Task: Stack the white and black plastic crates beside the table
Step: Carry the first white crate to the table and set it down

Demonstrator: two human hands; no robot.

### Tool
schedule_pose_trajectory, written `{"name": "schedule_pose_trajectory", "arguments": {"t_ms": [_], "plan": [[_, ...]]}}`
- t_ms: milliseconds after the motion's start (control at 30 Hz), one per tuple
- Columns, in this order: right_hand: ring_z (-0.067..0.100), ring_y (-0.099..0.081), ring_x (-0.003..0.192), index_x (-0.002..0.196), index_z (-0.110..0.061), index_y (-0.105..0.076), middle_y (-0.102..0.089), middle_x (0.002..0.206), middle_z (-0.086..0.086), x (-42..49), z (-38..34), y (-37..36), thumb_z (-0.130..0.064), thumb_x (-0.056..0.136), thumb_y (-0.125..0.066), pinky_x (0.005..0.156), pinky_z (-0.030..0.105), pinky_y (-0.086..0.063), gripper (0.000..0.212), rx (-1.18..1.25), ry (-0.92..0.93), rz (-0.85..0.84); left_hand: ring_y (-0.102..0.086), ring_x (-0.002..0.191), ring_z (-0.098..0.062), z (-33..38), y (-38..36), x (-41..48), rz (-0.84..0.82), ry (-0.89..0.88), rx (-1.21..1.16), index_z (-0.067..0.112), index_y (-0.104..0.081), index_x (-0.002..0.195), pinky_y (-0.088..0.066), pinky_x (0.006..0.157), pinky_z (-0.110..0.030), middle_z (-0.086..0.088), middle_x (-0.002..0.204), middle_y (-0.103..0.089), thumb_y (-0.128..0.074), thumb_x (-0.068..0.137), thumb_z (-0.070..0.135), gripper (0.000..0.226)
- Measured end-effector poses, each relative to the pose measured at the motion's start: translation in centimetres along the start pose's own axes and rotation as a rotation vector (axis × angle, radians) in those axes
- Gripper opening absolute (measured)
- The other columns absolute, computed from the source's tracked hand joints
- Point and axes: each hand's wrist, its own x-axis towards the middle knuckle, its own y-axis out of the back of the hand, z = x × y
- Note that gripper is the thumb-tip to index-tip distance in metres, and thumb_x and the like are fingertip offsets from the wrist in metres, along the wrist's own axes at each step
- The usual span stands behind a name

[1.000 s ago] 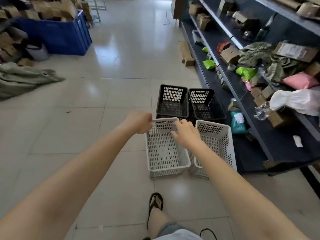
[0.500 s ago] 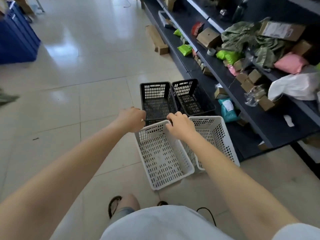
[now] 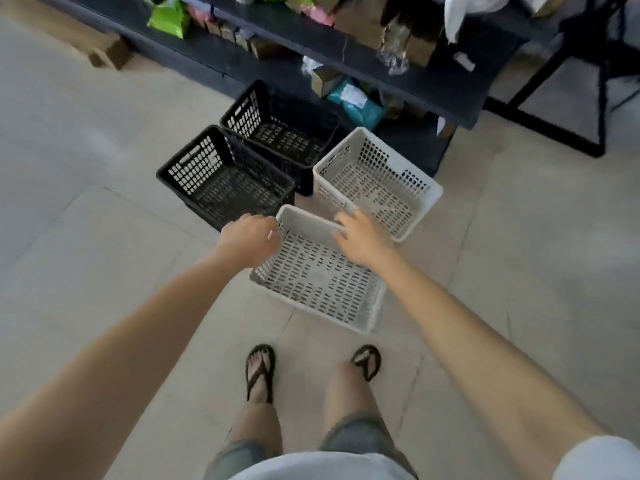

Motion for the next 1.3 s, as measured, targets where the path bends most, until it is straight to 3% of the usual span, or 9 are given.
{"name": "schedule_pose_trajectory", "arguments": {"t_ms": [167, 333, 633, 867, 967, 1133, 1233, 1300], "plan": [[0.032, -0.053, 0.114, 0.130, -0.020, -0.049, -0.055, 0.128, 0.009, -1.2, 1.3, -5.5, -0.033, 0.095, -0.043, 0.088, 0.043, -0.050, 0.037, 0.066, -0.176, -0.070, -0.051, 0.117, -0.029, -1.9, -4.7, 0.5, -0.157, -0.032, 0.032, 0.020, -0.056, 0.119, -0.047, 0.089, -0.042, -0.004, 0.121, -0.061, -0.039, 0.095, 0.032, 0.033], [0.033, -0.050, 0.118, 0.131, -0.021, -0.047, -0.049, 0.134, 0.009, -0.5, 4.2, -10.9, -0.034, 0.095, -0.042, 0.089, 0.044, -0.047, 0.038, 0.077, -0.307, -0.145, -0.050, 0.122, -0.029, -2.8, -9.0, 3.4, -0.227, -0.055, 0.043, 0.020, -0.054, 0.124, -0.044, 0.094, -0.042, -0.006, 0.127, -0.059, -0.040, 0.095, 0.033, 0.035], [0.030, -0.052, 0.114, 0.133, -0.024, -0.045, -0.053, 0.126, 0.009, 4.4, 8.2, -23.1, -0.033, 0.095, -0.041, 0.086, 0.043, -0.048, 0.039, 0.162, -0.538, -0.193, -0.048, 0.124, -0.027, -7.5, -19.6, 14.6, -0.313, -0.078, 0.047, 0.019, -0.049, 0.132, -0.043, 0.099, -0.042, -0.006, 0.130, -0.057, -0.045, 0.094, 0.032, 0.040], [0.030, -0.050, 0.117, 0.135, -0.023, -0.043, -0.050, 0.130, 0.010, 8.8, 12.2, -32.3, -0.032, 0.095, -0.042, 0.093, 0.045, -0.048, 0.041, 0.258, -0.727, -0.209, -0.033, 0.132, -0.033, -13.6, -29.3, 21.7, -0.415, -0.014, 0.130, 0.016, -0.037, 0.141, -0.042, 0.099, -0.048, -0.015, 0.144, -0.034, -0.048, 0.093, 0.035, 0.053], [0.032, -0.045, 0.120, 0.136, -0.022, -0.043, -0.046, 0.134, 0.011, 10.0, 14.7, -35.6, -0.027, 0.093, -0.045, 0.095, 0.045, -0.046, 0.043, 0.289, -0.813, -0.192, -0.031, 0.130, -0.039, -15.2, -32.6, 24.6, -0.407, 0.055, 0.139, 0.013, -0.036, 0.139, -0.041, 0.099, -0.051, -0.021, 0.143, -0.028, -0.051, 0.093, 0.029, 0.052], [0.039, -0.036, 0.127, 0.144, -0.023, -0.028, -0.027, 0.148, 0.011, 11.4, 18.0, -39.6, -0.025, 0.092, -0.050, 0.101, 0.048, -0.042, 0.056, 0.260, -0.965, -0.178, -0.037, 0.126, -0.043, -15.7, -37.2, 29.1, -0.372, 0.132, -0.069, 0.011, -0.039, 0.140, -0.040, 0.104, -0.050, -0.023, 0.138, -0.030, -0.052, 0.091, 0.013, 0.050], [0.041, -0.036, 0.130, 0.148, -0.027, -0.016, -0.020, 0.151, 0.013, 12.0, 19.5, -41.0, -0.014, 0.089, -0.057, 0.101, 0.044, -0.039, 0.073, 0.432, -1.026, -0.141, -0.047, 0.111, -0.044, -15.0, -38.5, 30.5, -0.218, 0.196, -0.214, 0.011, -0.040, 0.131, -0.047, 0.095, -0.050, -0.022, 0.129, -0.035, -0.047, 0.085, -0.006, 0.049], [0.037, -0.040, 0.130, 0.150, -0.028, -0.008, -0.021, 0.151, 0.015, 12.1, 20.5, -41.7, -0.008, 0.087, -0.060, 0.094, 0.036, -0.039, 0.084, 0.624, -1.034, -0.072, -0.048, 0.100, -0.042, -14.3, -38.1, 31.1, -0.141, 0.282, -0.271, 0.013, -0.036, 0.115, -0.047, 0.081, -0.050, -0.021, 0.115, -0.042, -0.041, 0.079, -0.014, 0.044]]}}
